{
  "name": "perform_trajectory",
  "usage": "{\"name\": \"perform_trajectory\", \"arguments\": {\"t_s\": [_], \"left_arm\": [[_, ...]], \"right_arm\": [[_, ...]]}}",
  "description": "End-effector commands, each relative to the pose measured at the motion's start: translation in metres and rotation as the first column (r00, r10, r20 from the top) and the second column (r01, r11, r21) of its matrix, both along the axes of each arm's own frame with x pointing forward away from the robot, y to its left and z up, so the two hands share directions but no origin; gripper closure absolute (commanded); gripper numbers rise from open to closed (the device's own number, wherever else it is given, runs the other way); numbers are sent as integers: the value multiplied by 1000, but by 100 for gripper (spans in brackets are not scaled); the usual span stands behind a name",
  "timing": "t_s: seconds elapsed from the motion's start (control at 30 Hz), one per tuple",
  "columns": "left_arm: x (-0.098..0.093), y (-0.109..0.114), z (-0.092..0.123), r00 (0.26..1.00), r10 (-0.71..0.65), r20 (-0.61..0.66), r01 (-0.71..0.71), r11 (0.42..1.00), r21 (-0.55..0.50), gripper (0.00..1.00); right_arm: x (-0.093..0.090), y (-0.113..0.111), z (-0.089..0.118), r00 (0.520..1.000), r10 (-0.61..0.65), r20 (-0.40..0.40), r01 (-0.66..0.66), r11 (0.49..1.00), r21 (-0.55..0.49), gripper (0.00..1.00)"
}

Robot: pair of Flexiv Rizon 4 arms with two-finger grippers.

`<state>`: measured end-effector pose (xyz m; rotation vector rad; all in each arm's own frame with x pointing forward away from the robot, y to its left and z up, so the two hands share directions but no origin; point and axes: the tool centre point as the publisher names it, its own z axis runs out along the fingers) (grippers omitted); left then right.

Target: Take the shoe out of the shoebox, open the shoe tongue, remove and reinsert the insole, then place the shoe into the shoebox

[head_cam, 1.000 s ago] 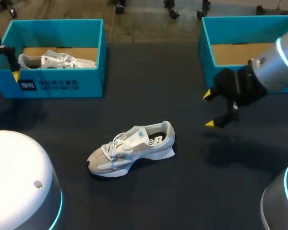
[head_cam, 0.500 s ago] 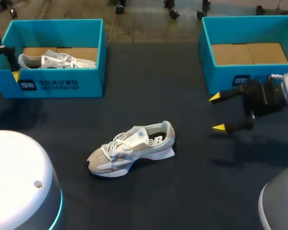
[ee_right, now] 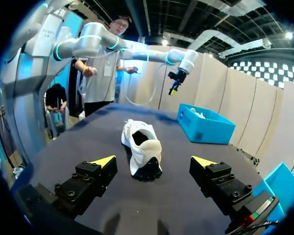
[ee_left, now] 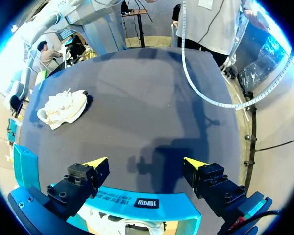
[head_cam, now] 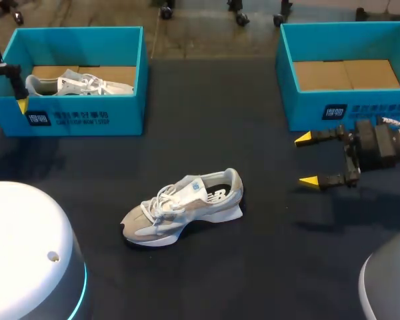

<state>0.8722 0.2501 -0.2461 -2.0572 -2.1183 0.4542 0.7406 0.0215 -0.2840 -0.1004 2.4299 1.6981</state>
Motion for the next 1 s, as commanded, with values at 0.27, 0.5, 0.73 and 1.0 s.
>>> {"name": "perform_trajectory", "arguments": {"t_s": [0.27,0.5,0.73,1.0], "left_arm": [[-1,0,0,1000,0,4,0,1000,2,0],[-1,0,0,1000,0,4,0,1000,2,0],[-1,0,0,1000,0,4,0,1000,2,0],[-1,0,0,1000,0,4,0,1000,2,0]], "right_arm": [[10,-26,-35,1000,-18,-14,18,999,-49,0],[8,-39,-60,996,-44,-74,38,997,-69,0],[9,-46,-81,994,-50,-98,44,997,-59,0],[10,-48,-101,989,-64,-130,58,997,-50,0]]}}
